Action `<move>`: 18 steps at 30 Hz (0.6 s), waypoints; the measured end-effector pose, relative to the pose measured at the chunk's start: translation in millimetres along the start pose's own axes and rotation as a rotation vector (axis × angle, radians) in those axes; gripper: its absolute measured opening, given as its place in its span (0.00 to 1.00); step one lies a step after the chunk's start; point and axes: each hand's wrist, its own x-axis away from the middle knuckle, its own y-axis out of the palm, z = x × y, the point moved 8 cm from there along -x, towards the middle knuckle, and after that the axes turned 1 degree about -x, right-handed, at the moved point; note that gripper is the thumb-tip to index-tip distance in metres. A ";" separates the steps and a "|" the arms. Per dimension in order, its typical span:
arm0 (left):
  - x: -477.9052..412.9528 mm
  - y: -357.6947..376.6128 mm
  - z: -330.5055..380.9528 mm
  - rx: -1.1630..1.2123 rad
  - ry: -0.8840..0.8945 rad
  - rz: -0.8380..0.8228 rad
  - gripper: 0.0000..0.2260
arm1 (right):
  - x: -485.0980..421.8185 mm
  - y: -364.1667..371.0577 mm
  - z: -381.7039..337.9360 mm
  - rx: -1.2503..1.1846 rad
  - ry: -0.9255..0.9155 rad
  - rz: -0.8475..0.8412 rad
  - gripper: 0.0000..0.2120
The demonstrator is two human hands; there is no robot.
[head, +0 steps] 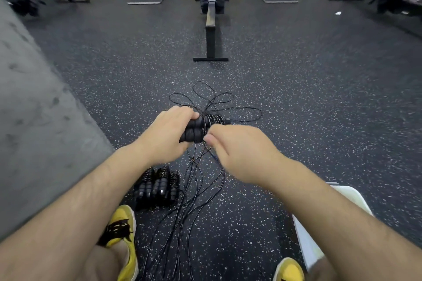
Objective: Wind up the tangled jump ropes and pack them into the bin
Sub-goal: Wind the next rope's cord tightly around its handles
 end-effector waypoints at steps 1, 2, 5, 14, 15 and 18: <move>0.3 1.5 4.5 -0.002 0.030 -0.009 0.27 | -3.8 -3.9 4.1 0.034 -0.014 0.023 0.11; 1.1 3.4 9.1 0.007 0.056 -0.024 0.26 | -8.0 -7.6 9.6 0.060 -0.025 0.043 0.11; 4.8 6.9 25.2 0.048 0.117 -0.064 0.26 | -17.2 -18.4 34.1 0.080 -0.050 0.125 0.12; 22.2 -0.7 63.3 0.413 0.097 -0.159 0.30 | -19.2 -17.8 92.3 -0.515 0.051 0.079 0.03; 24.0 -1.0 66.2 0.515 0.063 -0.187 0.30 | -17.4 -14.1 94.4 -0.631 0.077 0.038 0.03; 28.2 -3.1 74.9 0.798 -0.051 -0.246 0.28 | -10.4 1.6 90.9 -0.883 0.133 -0.152 0.06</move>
